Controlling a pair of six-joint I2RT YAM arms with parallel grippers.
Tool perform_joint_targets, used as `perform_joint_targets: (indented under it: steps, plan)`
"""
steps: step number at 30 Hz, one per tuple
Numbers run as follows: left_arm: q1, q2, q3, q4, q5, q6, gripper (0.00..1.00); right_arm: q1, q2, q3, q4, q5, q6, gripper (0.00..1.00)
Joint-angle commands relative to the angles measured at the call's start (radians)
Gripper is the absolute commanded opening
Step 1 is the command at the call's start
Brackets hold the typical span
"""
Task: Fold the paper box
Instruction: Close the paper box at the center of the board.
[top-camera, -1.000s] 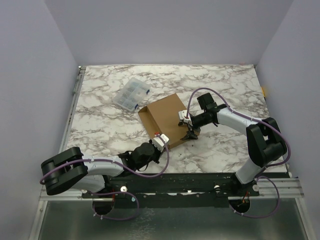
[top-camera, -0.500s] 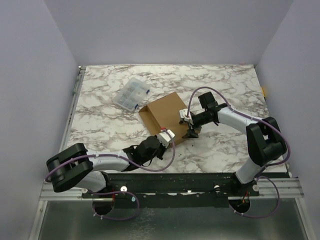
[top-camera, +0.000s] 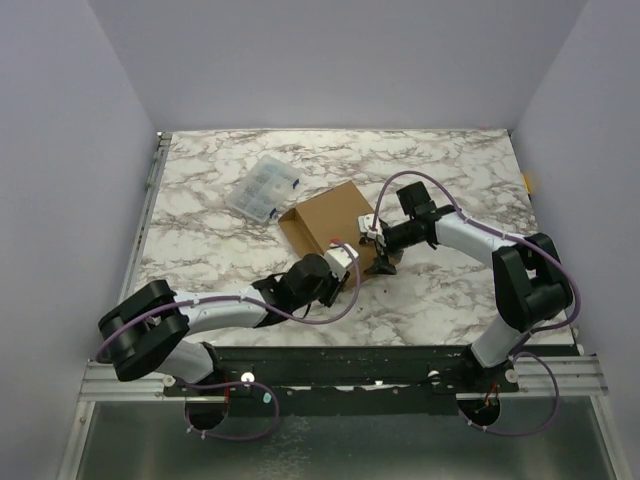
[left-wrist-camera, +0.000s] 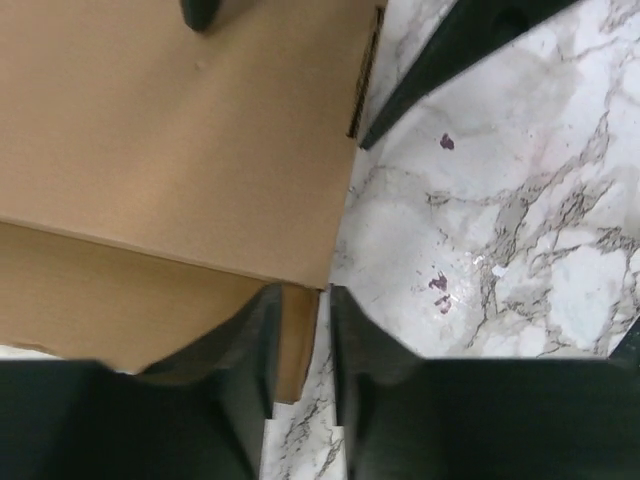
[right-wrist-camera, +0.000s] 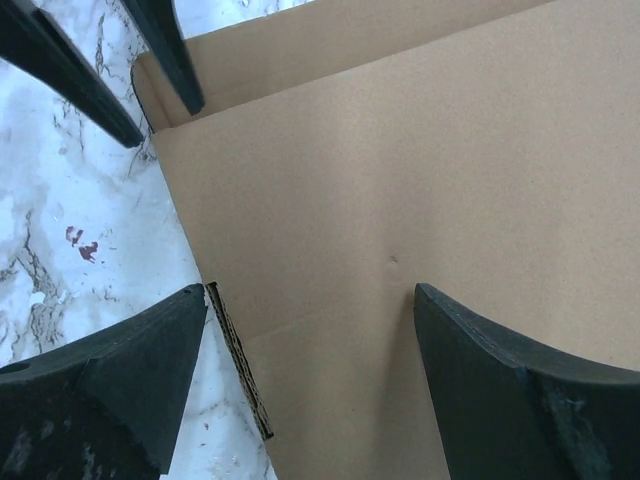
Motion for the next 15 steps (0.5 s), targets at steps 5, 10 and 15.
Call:
perform_joint_targets:
  steps: [5, 10, 15]
  plan:
    - [0.078, -0.181, 0.137, -0.211, -0.011, -0.138, 0.56, -0.009, -0.013, 0.021, -0.054, 0.055, 0.128, 0.91]
    - [0.199, -0.252, 0.135, -0.339, -0.020, -0.350, 0.68, -0.020, -0.046, 0.062, -0.096, 0.006, 0.154, 0.92]
    - [0.389, -0.261, 0.027, -0.355, 0.029, -0.595, 0.72, -0.053, -0.084, 0.137, -0.157, -0.067, 0.217, 0.92]
